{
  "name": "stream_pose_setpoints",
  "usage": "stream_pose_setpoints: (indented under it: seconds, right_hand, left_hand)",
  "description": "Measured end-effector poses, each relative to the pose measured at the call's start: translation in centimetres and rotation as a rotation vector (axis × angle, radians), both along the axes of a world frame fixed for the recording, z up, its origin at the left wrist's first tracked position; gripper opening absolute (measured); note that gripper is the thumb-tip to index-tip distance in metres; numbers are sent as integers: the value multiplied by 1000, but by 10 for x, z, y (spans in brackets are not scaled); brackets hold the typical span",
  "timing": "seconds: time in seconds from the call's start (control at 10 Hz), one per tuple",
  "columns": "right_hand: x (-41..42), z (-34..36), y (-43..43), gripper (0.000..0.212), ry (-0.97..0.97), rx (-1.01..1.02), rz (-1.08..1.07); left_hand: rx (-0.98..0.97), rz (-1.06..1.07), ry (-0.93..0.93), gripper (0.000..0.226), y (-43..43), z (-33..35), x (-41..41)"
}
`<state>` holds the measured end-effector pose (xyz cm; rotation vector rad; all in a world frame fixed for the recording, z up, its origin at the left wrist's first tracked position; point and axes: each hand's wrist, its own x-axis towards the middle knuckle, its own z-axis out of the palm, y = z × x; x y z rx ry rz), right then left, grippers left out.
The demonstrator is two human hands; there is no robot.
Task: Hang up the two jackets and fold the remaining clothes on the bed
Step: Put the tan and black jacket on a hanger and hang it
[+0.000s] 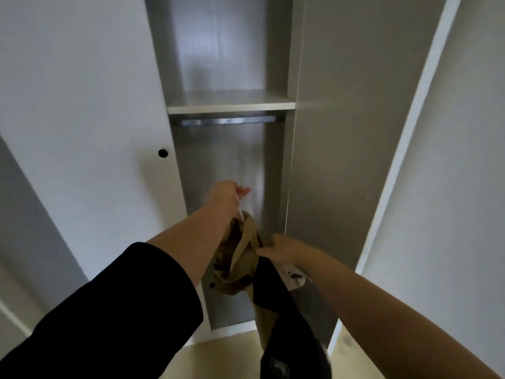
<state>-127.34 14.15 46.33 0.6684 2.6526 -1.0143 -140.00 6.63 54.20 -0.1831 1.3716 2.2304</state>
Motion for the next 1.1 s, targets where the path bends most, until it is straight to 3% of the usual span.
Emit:
stream_pose_setpoints:
  seconds: [0.1,0.2,0.3,0.4,0.5,0.6,0.7,0.8,0.9,1.0,1.1]
  right_hand:
    - [-45,-9,4,30,59,89,9]
    - [-86,-17,21,17,55,314,-128]
    - [-128,-14,33,23,96,334,-247]
    - [-168,-9,42,27,149,289,-328]
    - [-198,-8,52,29,187,209,-377]
    - [-221,-11,53,30,219,115,-425]
    - [-234,-13,48,28,243,49,-438]
    - [-235,-15,38,27,226,46,-430]
    - [-228,-19,25,32,237,19,-435]
    - [-215,-24,9,36,263,-19,-424]
    - [-194,-29,-15,38,291,-59,-413]
  left_hand:
    - [96,-10,8,33,15,4,-26]
    - [18,-148,86,31,24,2,-64]
    - [-22,-255,150,24,36,7,-110]
    - [-480,-402,585,17,42,5,-162]
    - [-1390,-634,1282,27,23,-8,-211]
    - [-2354,-676,1781,48,0,-39,-247]
    - [-2315,-248,1393,65,-16,-52,-252]
    - [-2112,-811,1775,52,-15,-70,-251]
    - [-2089,-1041,1718,26,-42,-49,-233]
    - [-2187,-939,1924,13,-77,-53,-196]
    - [-2115,-1024,1830,18,-102,-68,-172]
